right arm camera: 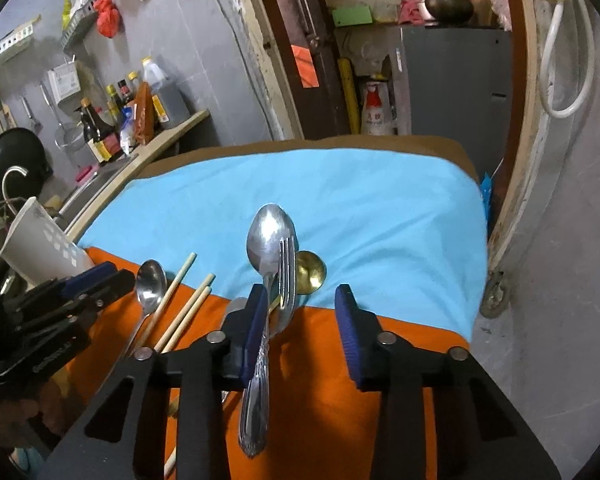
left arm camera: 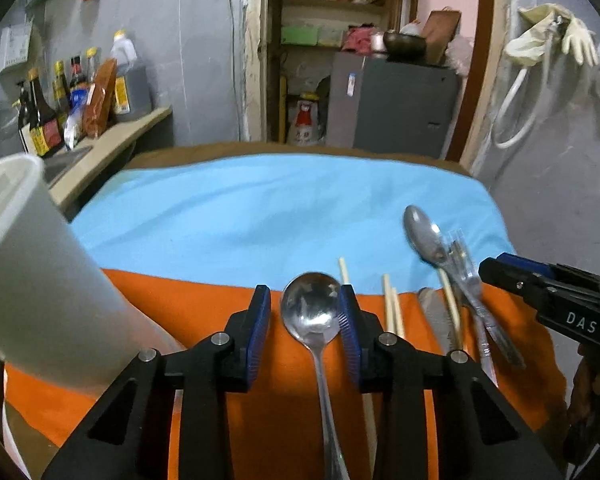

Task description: Organize utensils

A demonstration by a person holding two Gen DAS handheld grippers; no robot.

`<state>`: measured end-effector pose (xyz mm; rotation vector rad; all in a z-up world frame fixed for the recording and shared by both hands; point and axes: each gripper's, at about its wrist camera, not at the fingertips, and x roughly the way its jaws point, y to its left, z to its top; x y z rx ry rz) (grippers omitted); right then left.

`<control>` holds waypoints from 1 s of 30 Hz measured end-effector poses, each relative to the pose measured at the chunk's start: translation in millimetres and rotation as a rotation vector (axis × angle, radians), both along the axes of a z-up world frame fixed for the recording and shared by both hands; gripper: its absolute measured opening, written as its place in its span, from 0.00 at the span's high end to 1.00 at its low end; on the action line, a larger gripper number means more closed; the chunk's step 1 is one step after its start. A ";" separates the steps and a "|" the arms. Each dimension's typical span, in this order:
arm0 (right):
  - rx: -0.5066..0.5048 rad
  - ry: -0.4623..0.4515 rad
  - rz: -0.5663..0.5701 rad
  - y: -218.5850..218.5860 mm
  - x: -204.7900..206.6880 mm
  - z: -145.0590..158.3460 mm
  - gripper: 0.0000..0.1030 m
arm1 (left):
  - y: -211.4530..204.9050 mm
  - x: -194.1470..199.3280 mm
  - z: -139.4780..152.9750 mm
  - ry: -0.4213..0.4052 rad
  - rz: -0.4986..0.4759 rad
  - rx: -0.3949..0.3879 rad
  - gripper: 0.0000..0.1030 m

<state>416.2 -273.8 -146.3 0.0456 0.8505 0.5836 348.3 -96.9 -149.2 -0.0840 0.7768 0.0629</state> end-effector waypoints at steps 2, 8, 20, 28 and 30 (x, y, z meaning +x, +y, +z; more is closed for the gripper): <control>0.002 0.015 0.006 1.7 3.9 -4.4 0.72 | 3.3 3.7 -6.2 0.026 0.005 -0.012 0.71; -0.026 0.069 -0.022 3.8 13.3 -15.2 0.78 | 13.4 10.3 -21.7 0.099 -0.018 -0.082 0.71; 0.056 0.142 -0.030 -2.8 11.8 -15.8 0.96 | 13.2 10.1 -17.6 0.096 -0.096 -0.153 0.92; -0.008 0.109 -0.071 -17.8 -4.2 -11.0 0.97 | 7.9 4.8 -9.7 0.072 -0.130 -0.169 0.98; -0.001 0.118 -0.078 -22.0 -4.5 -13.0 0.97 | 7.4 7.4 -11.4 0.084 -0.138 -0.171 0.98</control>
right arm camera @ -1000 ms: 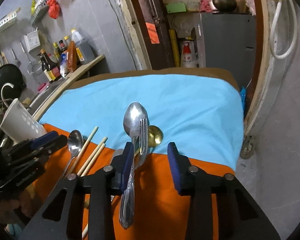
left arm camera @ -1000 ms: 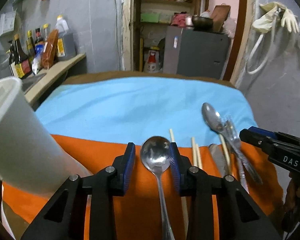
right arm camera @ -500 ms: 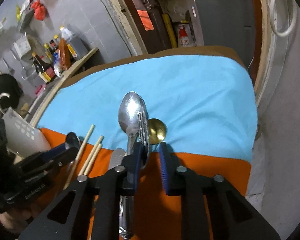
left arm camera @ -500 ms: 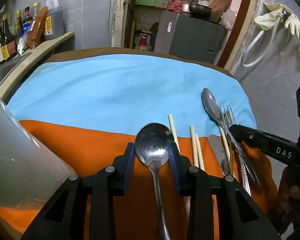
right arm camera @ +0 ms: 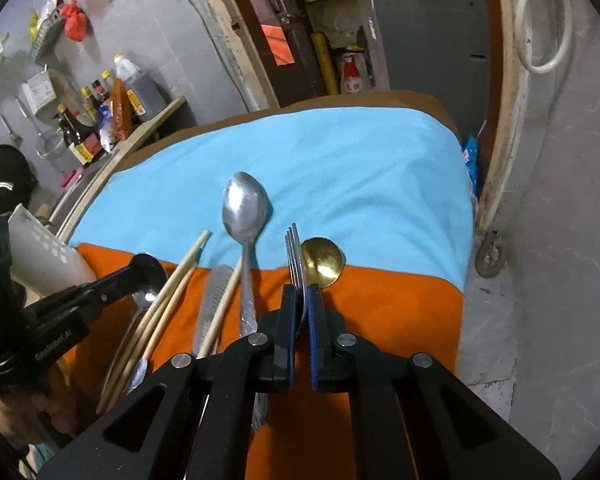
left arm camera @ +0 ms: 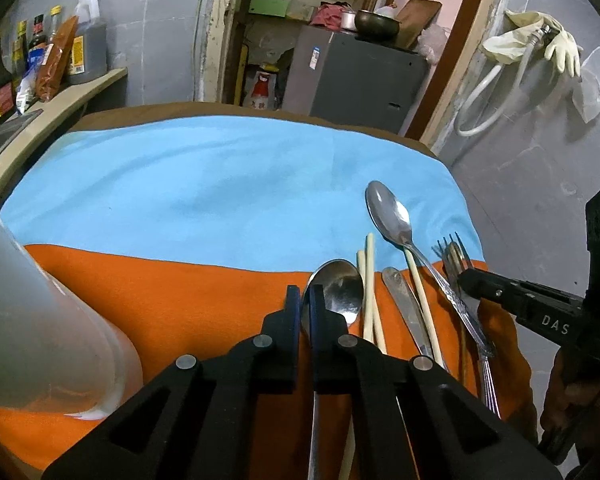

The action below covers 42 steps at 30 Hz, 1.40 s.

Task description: Organize utensils

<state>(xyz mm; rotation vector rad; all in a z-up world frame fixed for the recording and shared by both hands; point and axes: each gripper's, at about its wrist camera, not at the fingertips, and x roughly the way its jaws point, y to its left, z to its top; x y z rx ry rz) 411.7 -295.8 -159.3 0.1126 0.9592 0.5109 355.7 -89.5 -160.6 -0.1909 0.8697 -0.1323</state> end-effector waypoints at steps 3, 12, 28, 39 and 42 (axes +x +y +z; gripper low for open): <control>0.045 0.034 0.007 -2.3 2.5 -4.0 0.95 | 1.0 5.7 -4.4 0.034 -0.005 -0.021 0.97; 0.101 0.098 0.039 -3.7 9.6 -9.8 0.94 | 5.9 15.8 -10.4 0.076 -0.040 -0.065 0.90; 0.105 0.115 -0.001 -4.9 -2.9 -9.3 0.96 | -12.6 4.2 5.1 0.073 -0.113 -0.018 1.00; 0.071 0.088 0.013 -1.5 -7.6 -9.5 0.96 | -25.5 24.1 -8.5 0.161 -0.161 -0.053 0.96; 0.070 0.082 0.017 -2.2 -9.0 -9.8 0.96 | -25.7 28.1 -10.6 0.157 -0.172 -0.060 0.93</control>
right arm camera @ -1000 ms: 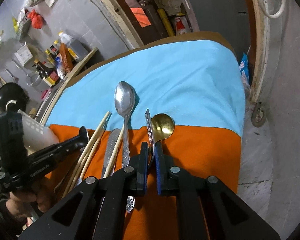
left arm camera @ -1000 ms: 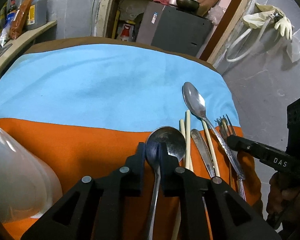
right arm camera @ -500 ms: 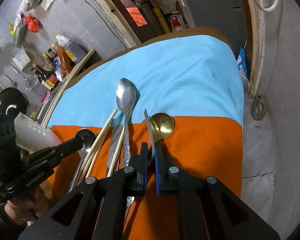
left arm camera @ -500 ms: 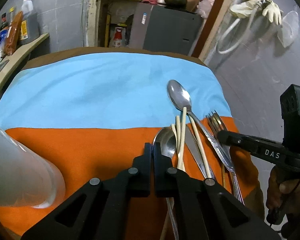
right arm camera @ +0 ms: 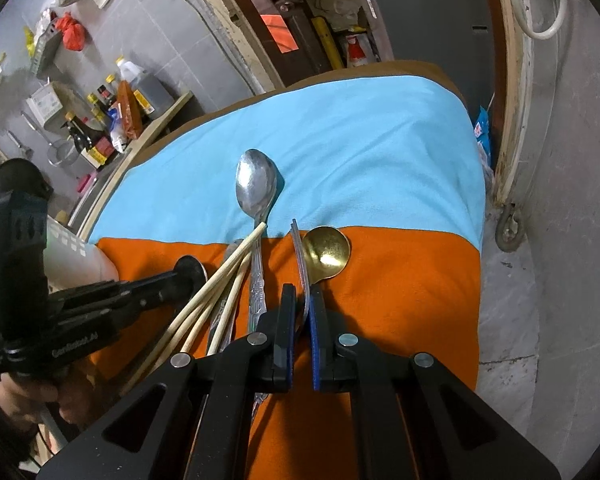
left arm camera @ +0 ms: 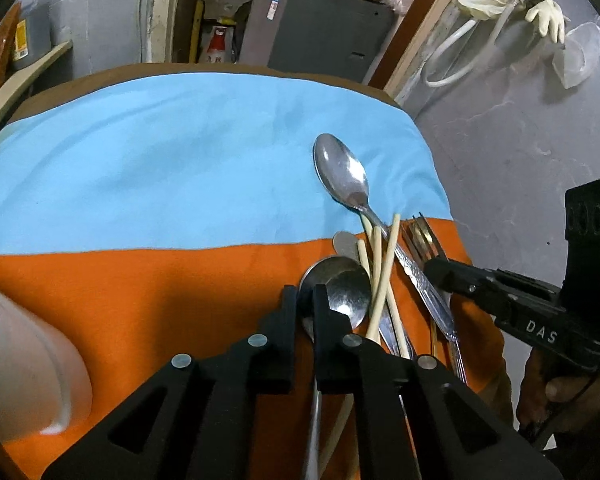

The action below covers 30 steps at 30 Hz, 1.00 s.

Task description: Organize utensils

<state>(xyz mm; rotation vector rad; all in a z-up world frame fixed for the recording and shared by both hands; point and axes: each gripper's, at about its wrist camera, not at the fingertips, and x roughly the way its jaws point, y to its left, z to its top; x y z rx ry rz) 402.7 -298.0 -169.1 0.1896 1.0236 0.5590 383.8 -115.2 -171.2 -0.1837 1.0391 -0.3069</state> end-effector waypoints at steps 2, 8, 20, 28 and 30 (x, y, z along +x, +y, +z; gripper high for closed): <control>0.004 0.001 0.004 -0.6 0.3 -0.4 0.95 | -1.5 3.9 -0.8 -0.006 -0.018 0.000 0.89; 0.034 0.007 0.006 -5.2 1.6 -3.0 0.95 | -8.2 16.3 -0.7 -0.044 -0.095 0.010 0.69; 0.079 0.087 0.003 -8.3 9.4 -7.6 0.94 | -13.7 17.0 4.0 -0.012 -0.196 0.046 0.97; 0.097 0.041 -0.113 -11.7 -15.7 0.6 0.96 | -6.6 -18.7 23.0 -0.115 -0.031 0.104 1.00; 0.108 0.020 -0.155 -16.4 -25.1 4.1 0.96 | -1.0 -30.4 26.7 -0.134 0.021 0.084 1.00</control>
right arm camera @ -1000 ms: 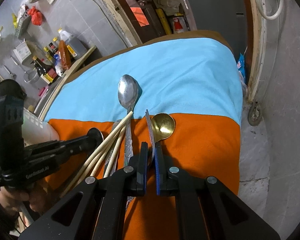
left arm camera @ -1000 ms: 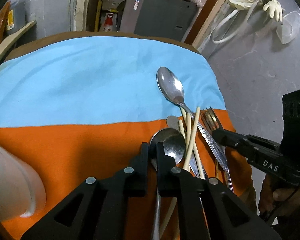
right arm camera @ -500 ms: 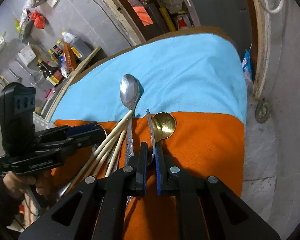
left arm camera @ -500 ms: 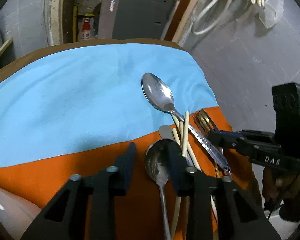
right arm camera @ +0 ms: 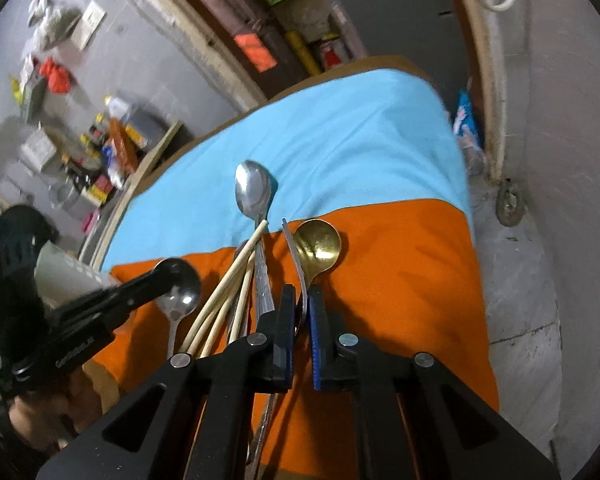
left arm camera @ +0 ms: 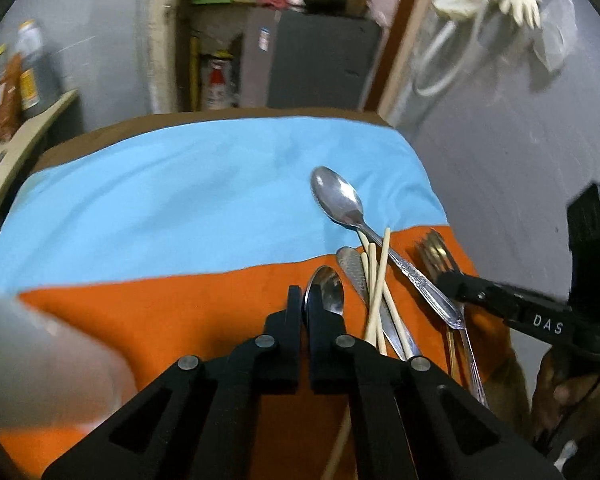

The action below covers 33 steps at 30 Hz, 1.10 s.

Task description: Organize utensils

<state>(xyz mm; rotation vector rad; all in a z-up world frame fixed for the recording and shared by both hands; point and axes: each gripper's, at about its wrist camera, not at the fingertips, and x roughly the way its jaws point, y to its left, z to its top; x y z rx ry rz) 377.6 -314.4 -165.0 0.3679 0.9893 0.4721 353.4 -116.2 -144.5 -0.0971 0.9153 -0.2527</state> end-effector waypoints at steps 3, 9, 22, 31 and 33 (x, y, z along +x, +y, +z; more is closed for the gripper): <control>-0.018 -0.033 -0.023 1.1 -13.9 7.0 0.96 | 4.3 -17.5 8.1 -0.048 0.050 0.005 1.00; -0.047 0.069 -0.008 14.9 -28.1 -2.7 0.94 | 13.8 -41.6 21.2 -0.075 0.071 -0.015 1.00; -0.255 -0.003 -0.007 40.1 -58.2 8.4 0.95 | 34.0 -73.2 22.5 -0.066 0.052 -0.054 1.00; -0.253 0.019 0.033 50.7 -51.1 8.4 0.94 | 41.8 -79.4 25.3 -0.063 0.036 -0.067 1.00; -0.264 0.026 0.041 53.5 -44.7 7.0 0.95 | 43.1 -79.9 25.2 -0.059 0.039 -0.069 1.00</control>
